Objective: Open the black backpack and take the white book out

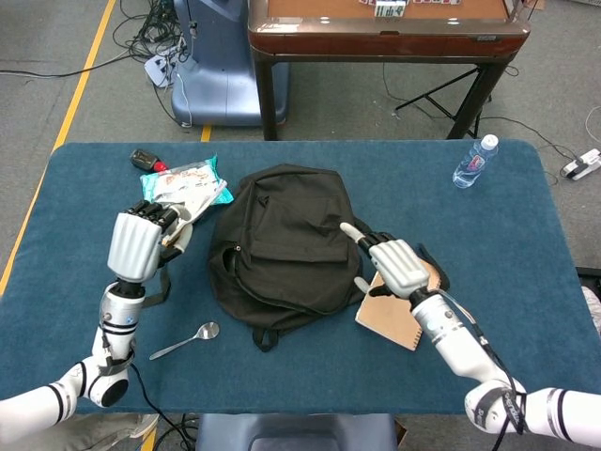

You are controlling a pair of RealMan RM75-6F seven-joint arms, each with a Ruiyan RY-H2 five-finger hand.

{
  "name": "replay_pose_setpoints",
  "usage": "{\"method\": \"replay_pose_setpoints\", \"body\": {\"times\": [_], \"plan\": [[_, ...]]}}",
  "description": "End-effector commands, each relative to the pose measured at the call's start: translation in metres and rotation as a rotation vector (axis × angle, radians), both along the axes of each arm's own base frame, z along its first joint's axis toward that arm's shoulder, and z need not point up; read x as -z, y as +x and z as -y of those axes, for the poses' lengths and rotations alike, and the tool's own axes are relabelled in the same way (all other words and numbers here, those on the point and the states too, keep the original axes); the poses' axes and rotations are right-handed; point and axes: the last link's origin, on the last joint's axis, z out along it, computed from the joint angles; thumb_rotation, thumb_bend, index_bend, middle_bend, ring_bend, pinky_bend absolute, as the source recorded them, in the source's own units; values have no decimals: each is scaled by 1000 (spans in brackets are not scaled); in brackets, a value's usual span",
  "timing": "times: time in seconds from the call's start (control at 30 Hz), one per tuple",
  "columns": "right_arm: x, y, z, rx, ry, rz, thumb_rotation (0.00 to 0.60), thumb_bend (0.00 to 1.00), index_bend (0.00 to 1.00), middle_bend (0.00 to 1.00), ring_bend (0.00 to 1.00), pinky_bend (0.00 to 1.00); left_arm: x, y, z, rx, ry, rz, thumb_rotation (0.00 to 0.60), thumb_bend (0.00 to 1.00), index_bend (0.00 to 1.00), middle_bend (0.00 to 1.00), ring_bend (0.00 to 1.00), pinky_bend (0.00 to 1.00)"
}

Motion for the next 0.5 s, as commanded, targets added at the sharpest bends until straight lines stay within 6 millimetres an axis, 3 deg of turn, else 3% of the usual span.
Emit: {"method": "replay_pose_setpoints", "body": {"times": [0.03,0.17,0.23,0.27,0.3,0.33,0.37,0.4,0.5], "plan": [[-15,-12,-5,22,-36,0,600,307,20,174,166,190,27,8,-3,-4,-35,-60,600,483,673,756,650,586],[-29,-23,-8,55,-80,12,600,307,20,176,166,190,58,10,2,-38,-133,-138,600,481,640,734,639,586],[-36,-28,-9,69,-102,17,600,307,20,178,166,190,71,11,6,-83,-218,-159,593,435,556,657,612,586],[-38,-31,-9,75,-108,18,600,307,20,179,166,190,75,11,9,-107,-259,-164,552,375,486,596,585,582],[-41,-35,-10,86,-116,20,600,307,19,180,166,190,77,12,11,-140,-312,-162,443,273,359,504,527,562],[-42,-37,-10,92,-120,22,600,307,20,181,166,190,78,13,13,-161,-347,-152,366,222,287,455,491,545],[-44,-38,-11,97,-125,23,600,307,20,182,166,190,77,15,14,-176,-377,-137,229,168,177,386,435,509],[-46,-40,-11,101,-129,25,600,307,20,182,166,190,74,17,15,-191,-408,-114,149,148,117,344,397,484],[-50,-44,-12,112,-144,30,600,308,20,184,166,190,64,19,16,-203,-433,-61,11,126,36,273,335,438]]}}
